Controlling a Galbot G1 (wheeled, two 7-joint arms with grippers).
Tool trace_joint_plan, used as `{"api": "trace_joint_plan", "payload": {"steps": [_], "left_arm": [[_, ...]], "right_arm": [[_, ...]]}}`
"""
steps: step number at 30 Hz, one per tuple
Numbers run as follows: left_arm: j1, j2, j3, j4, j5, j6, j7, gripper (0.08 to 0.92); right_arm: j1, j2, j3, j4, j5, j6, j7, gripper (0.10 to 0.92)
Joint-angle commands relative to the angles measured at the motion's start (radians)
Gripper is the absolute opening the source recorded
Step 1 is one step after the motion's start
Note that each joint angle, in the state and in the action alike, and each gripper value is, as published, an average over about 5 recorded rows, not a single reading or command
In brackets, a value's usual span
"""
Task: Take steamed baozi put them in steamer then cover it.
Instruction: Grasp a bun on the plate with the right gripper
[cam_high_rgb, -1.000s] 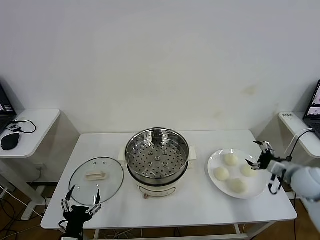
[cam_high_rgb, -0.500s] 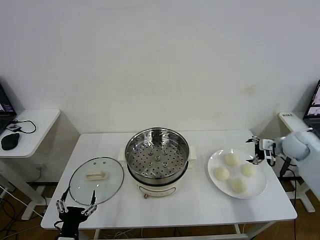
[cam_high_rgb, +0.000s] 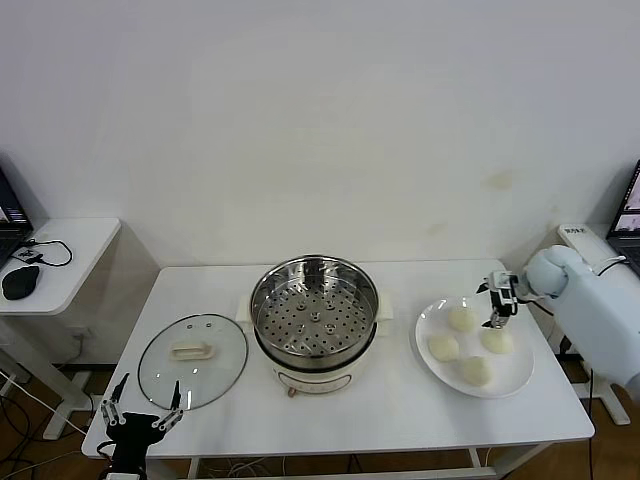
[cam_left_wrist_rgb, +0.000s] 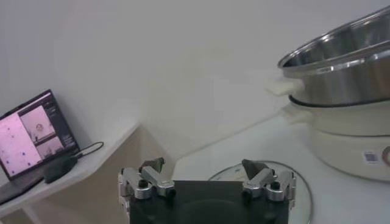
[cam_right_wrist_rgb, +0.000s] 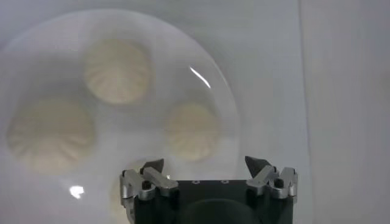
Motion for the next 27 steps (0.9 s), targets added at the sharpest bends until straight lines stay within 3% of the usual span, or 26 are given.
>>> {"api": "trace_joint_plan", "payload": {"steps": [1,16,27], "left_arm": [[-0.01,0.004,-0.015,0.011,0.001,0.0,0.002,0.823],[-0.022,0.008,-0.015,0.025,0.002,-0.001,0.003,0.823],[-0.018,0.004,-0.017,0.023,0.002,-0.003,0.002,0.823]], "right_arm": [[0.06,0.112,-0.055,-0.15,-0.068,0.026,-0.014,0.823],[0.035,0.167,-0.03,-0.202,-0.107,0.039,0.0,0.798],[0.046,0.173,-0.032,-0.222,-0.115,0.041,-0.006,0.632]]}}
